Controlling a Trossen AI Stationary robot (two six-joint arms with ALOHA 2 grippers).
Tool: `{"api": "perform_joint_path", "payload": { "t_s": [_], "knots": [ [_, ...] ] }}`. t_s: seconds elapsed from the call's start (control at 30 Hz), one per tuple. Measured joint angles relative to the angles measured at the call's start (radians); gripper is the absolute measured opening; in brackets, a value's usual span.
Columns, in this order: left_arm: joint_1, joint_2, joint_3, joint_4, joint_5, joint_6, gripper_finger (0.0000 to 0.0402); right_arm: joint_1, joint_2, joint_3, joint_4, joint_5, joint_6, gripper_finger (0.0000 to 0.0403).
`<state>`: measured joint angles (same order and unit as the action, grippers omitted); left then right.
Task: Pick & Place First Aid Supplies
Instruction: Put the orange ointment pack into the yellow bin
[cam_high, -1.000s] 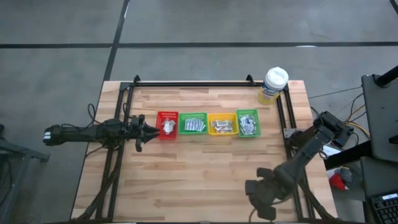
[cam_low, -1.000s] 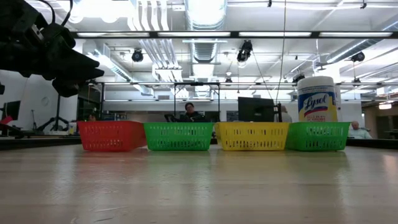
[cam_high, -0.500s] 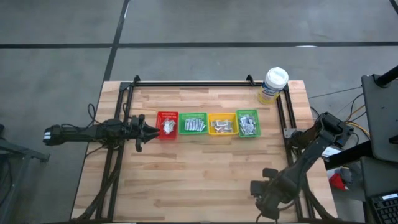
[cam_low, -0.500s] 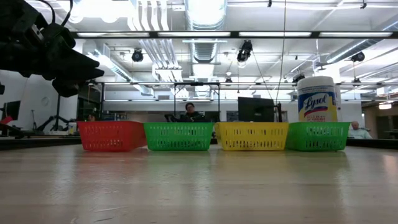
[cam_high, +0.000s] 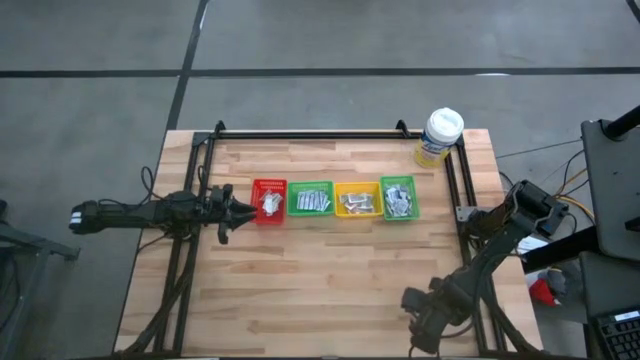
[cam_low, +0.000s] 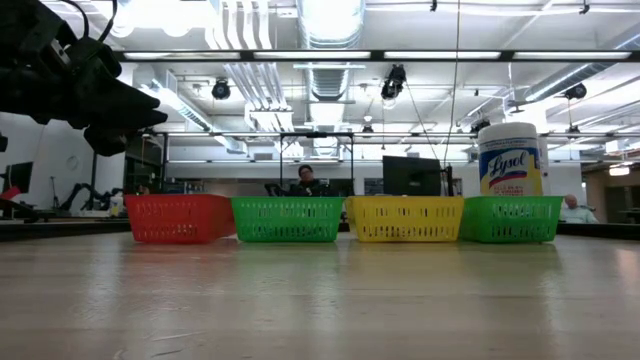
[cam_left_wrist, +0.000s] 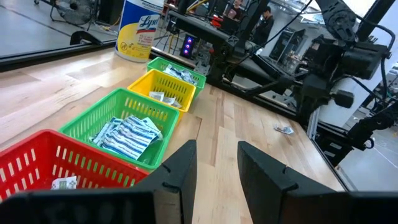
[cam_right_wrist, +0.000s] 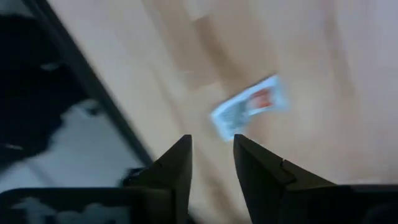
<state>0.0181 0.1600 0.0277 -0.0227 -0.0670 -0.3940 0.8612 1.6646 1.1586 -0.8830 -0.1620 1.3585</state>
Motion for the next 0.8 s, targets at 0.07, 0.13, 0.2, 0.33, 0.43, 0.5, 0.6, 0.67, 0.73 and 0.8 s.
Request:
{"api": "perform_joint_path", "payload": {
  "t_s": [0.07,0.13,0.2,0.33,0.43,0.5,0.6,0.67,0.73,0.8],
  "knots": [
    [0.0,0.0,0.0,0.0,0.0,0.0,0.0113,0.0,0.0,-0.016,0.072,-0.02,0.095,0.0125],
    [0.0,0.0,0.0,0.0,0.0,0.0,0.0113,0.001,0.0,-0.032,0.132,-0.022,0.18,0.0135],
    [0.0,0.0,0.0,0.0,0.0,0.0,0.0113,0.003,0.0,-0.048,0.17,-0.022,0.229,0.0146],
    [0.0,0.0,0.0,0.0,0.0,0.0,0.0113,0.003,0.0,-0.076,0.174,-0.023,0.275,0.017],
    [0.0,0.0,0.0,0.0,0.0,0.001,0.0113,0.003,0.0,-0.095,0.174,-0.023,0.315,0.0187],
    [0.0,0.0,0.0,0.0,0.0,0.001,0.0113,0.003,0.0,-0.109,0.175,-0.023,0.343,0.0197],
    [0.0,0.0,0.0,0.0,0.0,0.001,0.0113,0.003,0.0,-0.128,0.178,-0.023,0.39,0.0208],
    [0.0,0.0,0.0,0.0,0.0,0.001,0.0113,0.003,0.0,-0.14,0.18,-0.023,0.411,0.0213],
    [0.0,0.0,0.0,0.0,0.0,0.001,0.0113,0.003,0.0,-0.152,0.185,-0.023,0.432,0.0217],
    [0.0,0.0,0.0,0.0,0.0,0.001,0.0113,0.003,0.0,-0.162,0.187,-0.023,0.461,0.0221]
  ]
}}
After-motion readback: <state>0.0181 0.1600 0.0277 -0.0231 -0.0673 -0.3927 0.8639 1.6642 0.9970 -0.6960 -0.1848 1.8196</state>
